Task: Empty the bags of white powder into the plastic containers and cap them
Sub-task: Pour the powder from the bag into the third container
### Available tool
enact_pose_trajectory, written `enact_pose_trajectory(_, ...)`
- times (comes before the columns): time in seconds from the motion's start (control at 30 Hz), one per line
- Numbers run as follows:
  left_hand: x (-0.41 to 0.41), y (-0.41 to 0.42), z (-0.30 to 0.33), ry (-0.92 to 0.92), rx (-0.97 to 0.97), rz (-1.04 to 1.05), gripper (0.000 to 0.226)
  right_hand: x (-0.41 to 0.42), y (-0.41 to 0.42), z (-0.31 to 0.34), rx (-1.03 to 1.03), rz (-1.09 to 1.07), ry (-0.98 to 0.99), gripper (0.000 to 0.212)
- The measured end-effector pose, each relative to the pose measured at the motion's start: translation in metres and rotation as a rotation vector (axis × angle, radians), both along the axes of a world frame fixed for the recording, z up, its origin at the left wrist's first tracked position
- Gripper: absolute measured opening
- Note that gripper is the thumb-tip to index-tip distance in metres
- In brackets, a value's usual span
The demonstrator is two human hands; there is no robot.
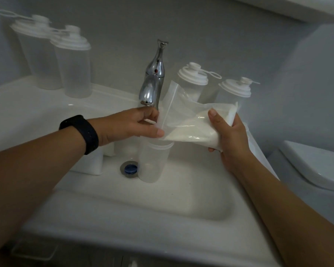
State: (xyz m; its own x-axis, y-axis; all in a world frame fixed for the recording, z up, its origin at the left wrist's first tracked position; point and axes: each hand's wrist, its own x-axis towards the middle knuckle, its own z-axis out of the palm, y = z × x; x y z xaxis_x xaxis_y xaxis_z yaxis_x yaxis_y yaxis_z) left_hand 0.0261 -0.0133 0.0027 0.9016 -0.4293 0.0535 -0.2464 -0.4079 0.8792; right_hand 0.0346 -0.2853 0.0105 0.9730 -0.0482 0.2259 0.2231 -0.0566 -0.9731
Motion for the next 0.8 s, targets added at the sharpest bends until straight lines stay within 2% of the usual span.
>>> enact_pose_trajectory(0.07, -0.001, 0.006, 0.0, 0.092, 0.046, -0.077, 0.096, 0.0, 0.0, 0.0, -0.003, 0.0, 0.002, 0.067)
enact_pose_trajectory(0.13, -0.002, 0.01, -0.004, 0.165, 0.083, -0.145, 0.104, 0.0, 0.0, 0.0, -0.007, -0.002, 0.002, 0.067)
enact_pose_trajectory(0.27, -0.002, 0.004, -0.016, 0.224, 0.161, -0.226, 0.074, -0.001, 0.0, 0.001, -0.007, -0.008, 0.004, 0.068)
enact_pose_trajectory(0.33, -0.001, 0.0, -0.022, 0.208, 0.172, -0.229, 0.066, -0.001, 0.0, 0.001, -0.004, -0.005, 0.006, 0.063)
enact_pose_trajectory(0.5, 0.002, -0.001, -0.019, 0.142, 0.138, -0.155, 0.077, 0.0, 0.0, 0.002, -0.002, -0.011, -0.013, 0.074)
enact_pose_trajectory(0.7, 0.004, 0.005, -0.023, 0.163, 0.187, -0.138, 0.084, -0.001, 0.001, 0.002, -0.02, -0.008, -0.016, 0.065)
enact_pose_trajectory(0.8, 0.004, 0.005, -0.023, 0.169, 0.183, -0.158, 0.086, -0.002, 0.001, 0.003, -0.037, -0.01, -0.03, 0.071)
